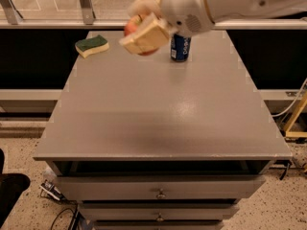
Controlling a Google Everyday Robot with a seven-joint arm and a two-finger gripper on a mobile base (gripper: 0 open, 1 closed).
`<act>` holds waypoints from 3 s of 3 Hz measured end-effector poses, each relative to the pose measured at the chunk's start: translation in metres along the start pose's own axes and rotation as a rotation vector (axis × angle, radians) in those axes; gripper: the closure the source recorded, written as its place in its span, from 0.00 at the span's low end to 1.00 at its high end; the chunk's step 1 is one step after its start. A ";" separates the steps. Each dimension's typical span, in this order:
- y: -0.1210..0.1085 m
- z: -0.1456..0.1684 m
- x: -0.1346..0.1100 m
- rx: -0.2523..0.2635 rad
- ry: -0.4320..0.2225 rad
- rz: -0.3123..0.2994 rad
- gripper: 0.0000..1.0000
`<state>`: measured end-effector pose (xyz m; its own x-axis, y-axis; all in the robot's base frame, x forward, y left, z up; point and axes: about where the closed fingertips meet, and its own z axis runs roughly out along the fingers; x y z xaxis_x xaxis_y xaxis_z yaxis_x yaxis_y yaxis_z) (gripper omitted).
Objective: Move apple near sponge
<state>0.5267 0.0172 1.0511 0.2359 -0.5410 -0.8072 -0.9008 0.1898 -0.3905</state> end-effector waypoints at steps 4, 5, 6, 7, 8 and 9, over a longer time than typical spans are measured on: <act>-0.079 0.148 -0.022 -0.078 -0.064 -0.060 1.00; -0.092 0.159 -0.018 -0.080 -0.059 -0.062 1.00; -0.115 0.189 -0.001 -0.099 -0.061 -0.066 1.00; -0.147 0.229 0.025 -0.101 -0.081 -0.060 1.00; -0.165 0.262 0.054 -0.091 -0.082 -0.048 1.00; -0.174 0.275 0.079 -0.067 -0.050 -0.030 1.00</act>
Offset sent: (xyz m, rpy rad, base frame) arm 0.1009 0.1230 0.0304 -0.0175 -0.0653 0.1049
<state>0.8021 0.1673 0.9337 0.2798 -0.5042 -0.8170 -0.9149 0.1179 -0.3861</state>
